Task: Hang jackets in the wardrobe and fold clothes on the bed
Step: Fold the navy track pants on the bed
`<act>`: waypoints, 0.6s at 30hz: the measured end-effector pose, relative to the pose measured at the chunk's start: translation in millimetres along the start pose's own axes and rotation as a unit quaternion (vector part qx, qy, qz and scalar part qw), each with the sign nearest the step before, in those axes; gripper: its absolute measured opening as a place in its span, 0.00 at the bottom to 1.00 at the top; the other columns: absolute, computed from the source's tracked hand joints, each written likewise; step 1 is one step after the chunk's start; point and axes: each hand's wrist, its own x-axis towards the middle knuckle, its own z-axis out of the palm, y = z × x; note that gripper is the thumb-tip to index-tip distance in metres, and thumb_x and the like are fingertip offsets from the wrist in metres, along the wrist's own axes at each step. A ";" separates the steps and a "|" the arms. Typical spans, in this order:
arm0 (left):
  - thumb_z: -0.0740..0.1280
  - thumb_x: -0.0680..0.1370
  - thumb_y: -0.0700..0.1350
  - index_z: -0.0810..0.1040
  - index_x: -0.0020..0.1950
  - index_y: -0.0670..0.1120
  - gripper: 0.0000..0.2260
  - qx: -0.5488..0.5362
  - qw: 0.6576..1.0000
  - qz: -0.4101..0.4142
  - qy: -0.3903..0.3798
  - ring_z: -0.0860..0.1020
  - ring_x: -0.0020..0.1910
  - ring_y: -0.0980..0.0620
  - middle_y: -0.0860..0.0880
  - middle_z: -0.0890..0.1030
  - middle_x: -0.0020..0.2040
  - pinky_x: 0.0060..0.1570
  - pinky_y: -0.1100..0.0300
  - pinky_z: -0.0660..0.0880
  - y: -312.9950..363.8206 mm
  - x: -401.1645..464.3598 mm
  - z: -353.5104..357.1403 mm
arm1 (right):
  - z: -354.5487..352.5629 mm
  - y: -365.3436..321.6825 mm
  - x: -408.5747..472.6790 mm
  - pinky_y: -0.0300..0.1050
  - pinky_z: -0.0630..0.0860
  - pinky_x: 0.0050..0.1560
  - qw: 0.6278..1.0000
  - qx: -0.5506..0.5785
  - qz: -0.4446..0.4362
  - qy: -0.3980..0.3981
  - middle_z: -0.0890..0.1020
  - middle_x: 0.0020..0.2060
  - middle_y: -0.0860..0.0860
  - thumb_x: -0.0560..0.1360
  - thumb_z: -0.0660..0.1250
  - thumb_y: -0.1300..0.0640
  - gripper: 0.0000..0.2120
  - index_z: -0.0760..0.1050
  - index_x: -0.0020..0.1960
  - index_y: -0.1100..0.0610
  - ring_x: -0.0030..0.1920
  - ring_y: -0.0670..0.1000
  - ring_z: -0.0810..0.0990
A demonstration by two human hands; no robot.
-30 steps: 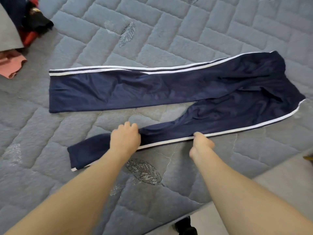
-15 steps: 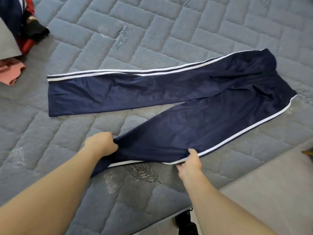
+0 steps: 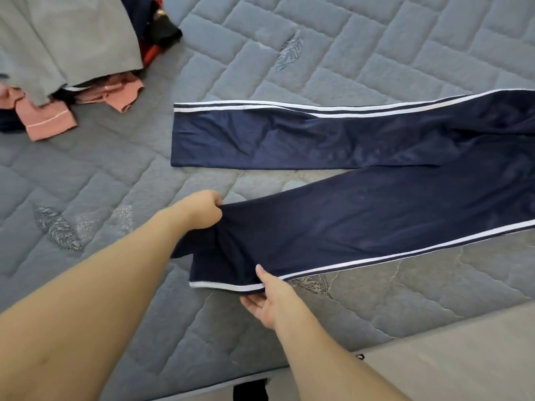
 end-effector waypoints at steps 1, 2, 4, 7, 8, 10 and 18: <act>0.60 0.75 0.38 0.75 0.46 0.48 0.07 0.007 1.000 -0.007 -0.006 0.73 0.48 0.48 0.51 0.77 0.51 0.46 0.58 0.68 -7.3 0.9 -4.5 | -0.6 4.2 1.6 0.49 0.80 0.31 1.000 0.001 0.006 0.009 0.84 0.42 0.58 0.74 0.74 0.56 0.12 0.76 0.52 0.61 0.39 0.57 0.84; 0.60 0.75 0.38 0.74 0.46 0.49 0.07 0.031 0.999 -0.013 -0.009 0.74 0.47 0.47 0.49 0.78 0.51 0.45 0.57 0.69 -13.9 1.1 -8.2 | -1.8 6.7 3.5 0.50 0.80 0.31 1.000 -0.002 0.012 0.015 0.84 0.42 0.59 0.75 0.72 0.56 0.12 0.76 0.53 0.61 0.38 0.57 0.85; 0.59 0.76 0.39 0.72 0.48 0.48 0.06 0.128 0.991 -0.026 0.023 0.73 0.47 0.45 0.45 0.78 0.53 0.47 0.54 0.70 -24.4 -0.8 -11.2 | -4.4 9.4 6.4 0.52 0.81 0.34 0.999 -0.024 0.031 0.004 0.83 0.46 0.59 0.78 0.69 0.55 0.14 0.74 0.59 0.63 0.40 0.58 0.85; 0.58 0.76 0.42 0.70 0.57 0.47 0.10 0.296 0.947 -0.034 0.116 0.73 0.55 0.43 0.44 0.76 0.58 0.55 0.49 0.67 -29.1 -4.7 -2.5 | -13.8 2.4 7.5 0.56 0.76 0.55 0.996 -0.071 0.052 -0.003 0.80 0.57 0.58 0.81 0.64 0.52 0.21 0.68 0.69 0.63 0.57 0.59 0.80; 0.58 0.76 0.44 0.70 0.60 0.47 0.13 0.312 0.942 -0.023 0.124 0.71 0.59 0.42 0.44 0.74 0.60 0.57 0.49 0.66 -24.5 -6.1 2.3 | -19.7 -5.8 6.3 0.56 0.72 0.61 0.996 -0.077 0.044 0.011 0.78 0.61 0.58 0.81 0.62 0.52 0.23 0.66 0.71 0.63 0.62 0.59 0.77; 0.58 0.76 0.45 0.70 0.62 0.47 0.15 0.297 0.946 0.007 0.126 0.70 0.62 0.42 0.45 0.72 0.61 0.59 0.48 0.65 -6.7 -10.5 12.6 | -36.8 -30.0 0.6 0.56 0.69 0.66 0.997 -0.065 0.014 0.051 0.75 0.65 0.59 0.81 0.60 0.53 0.23 0.65 0.72 0.64 0.66 0.60 0.74; 0.57 0.78 0.44 0.69 0.67 0.47 0.18 0.214 0.965 0.110 0.109 0.68 0.64 0.42 0.44 0.71 0.64 0.62 0.49 0.66 125.4 -35.8 32.9 | -117.5 -159.4 -69.5 0.57 0.63 0.72 0.982 -0.026 -0.097 0.159 0.64 0.74 0.60 0.80 0.59 0.53 0.28 0.58 0.77 0.61 0.73 0.59 0.66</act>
